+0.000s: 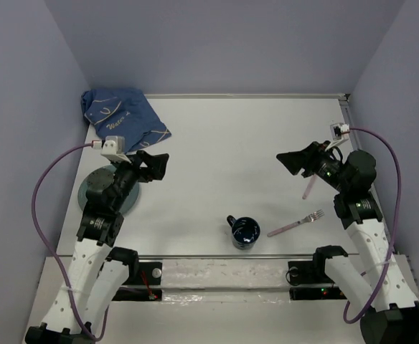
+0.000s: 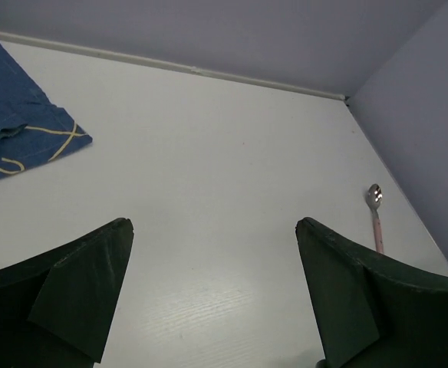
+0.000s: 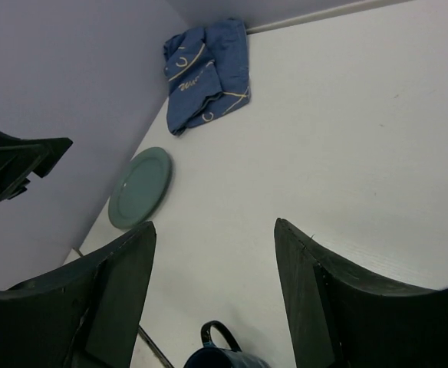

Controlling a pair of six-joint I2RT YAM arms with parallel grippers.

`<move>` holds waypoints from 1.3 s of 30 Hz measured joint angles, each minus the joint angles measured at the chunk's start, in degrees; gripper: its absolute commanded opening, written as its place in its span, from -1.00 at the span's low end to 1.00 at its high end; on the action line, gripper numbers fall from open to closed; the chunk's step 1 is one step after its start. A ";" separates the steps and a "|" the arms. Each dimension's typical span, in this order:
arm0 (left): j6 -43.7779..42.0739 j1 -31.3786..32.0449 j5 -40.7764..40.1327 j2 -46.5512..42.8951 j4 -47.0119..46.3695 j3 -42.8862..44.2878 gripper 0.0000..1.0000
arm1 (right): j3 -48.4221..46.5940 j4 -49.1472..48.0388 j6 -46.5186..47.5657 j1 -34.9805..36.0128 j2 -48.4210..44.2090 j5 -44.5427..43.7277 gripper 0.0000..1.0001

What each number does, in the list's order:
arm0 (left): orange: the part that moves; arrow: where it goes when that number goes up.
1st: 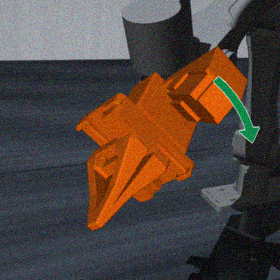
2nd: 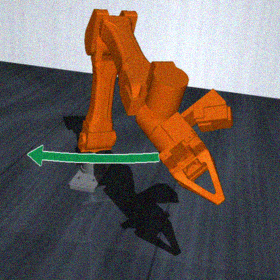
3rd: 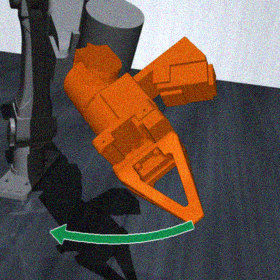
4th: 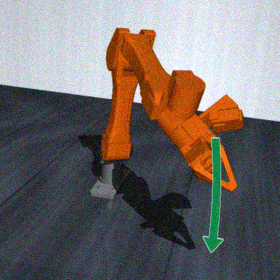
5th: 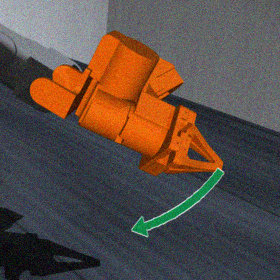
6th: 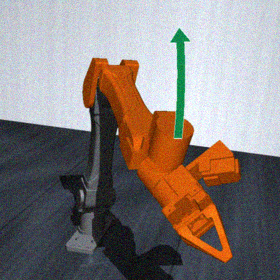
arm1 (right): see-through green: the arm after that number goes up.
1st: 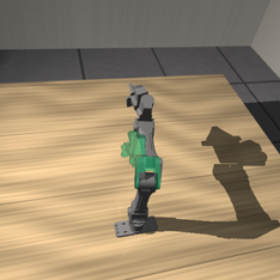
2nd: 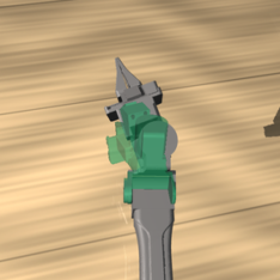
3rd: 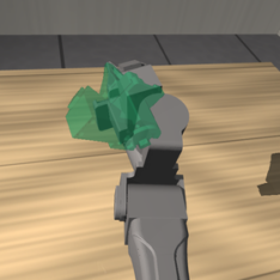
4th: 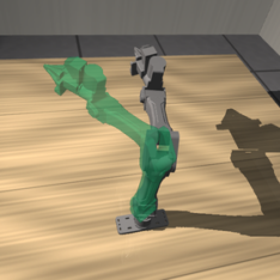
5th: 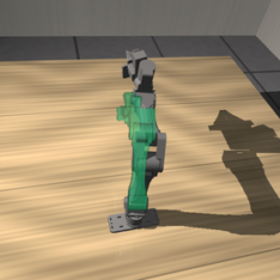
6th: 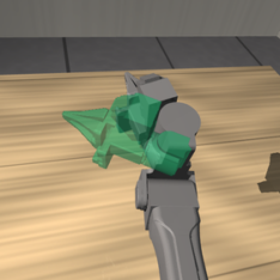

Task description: Set the dinner table for one person

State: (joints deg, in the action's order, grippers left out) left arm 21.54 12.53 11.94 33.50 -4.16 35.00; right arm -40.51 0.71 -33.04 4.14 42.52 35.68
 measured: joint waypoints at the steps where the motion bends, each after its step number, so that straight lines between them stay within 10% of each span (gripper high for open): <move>1: -0.04 0.00 -0.22 0.98 0.26 0.37 0.98 | 0.20 -0.07 0.00 0.00 0.13 0.00 0.38; 10: -2.21 0.04 -8.11 16.90 0.55 11.72 0.98 | 2.14 -1.22 -0.09 0.00 1.16 0.00 0.34; 15: -5.84 -0.22 -19.41 35.56 1.16 21.03 0.04 | 3.93 -2.47 -0.74 0.00 2.75 0.17 0.34; 27: -8.11 -13.31 -25.86 71.84 5.60 36.26 0.36 | 8.81 -3.96 -1.70 0.04 1.55 2.21 0.33; 39: -13.60 -14.99 -26.27 89.57 14.38 56.30 0.21 | 9.11 -4.13 -1.68 0.85 1.44 3.37 0.33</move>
State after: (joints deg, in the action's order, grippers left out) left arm 7.94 -2.46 -14.33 123.07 10.22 91.31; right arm -31.40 -3.42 -34.72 4.99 43.97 39.05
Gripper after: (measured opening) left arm 0.677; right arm 0.666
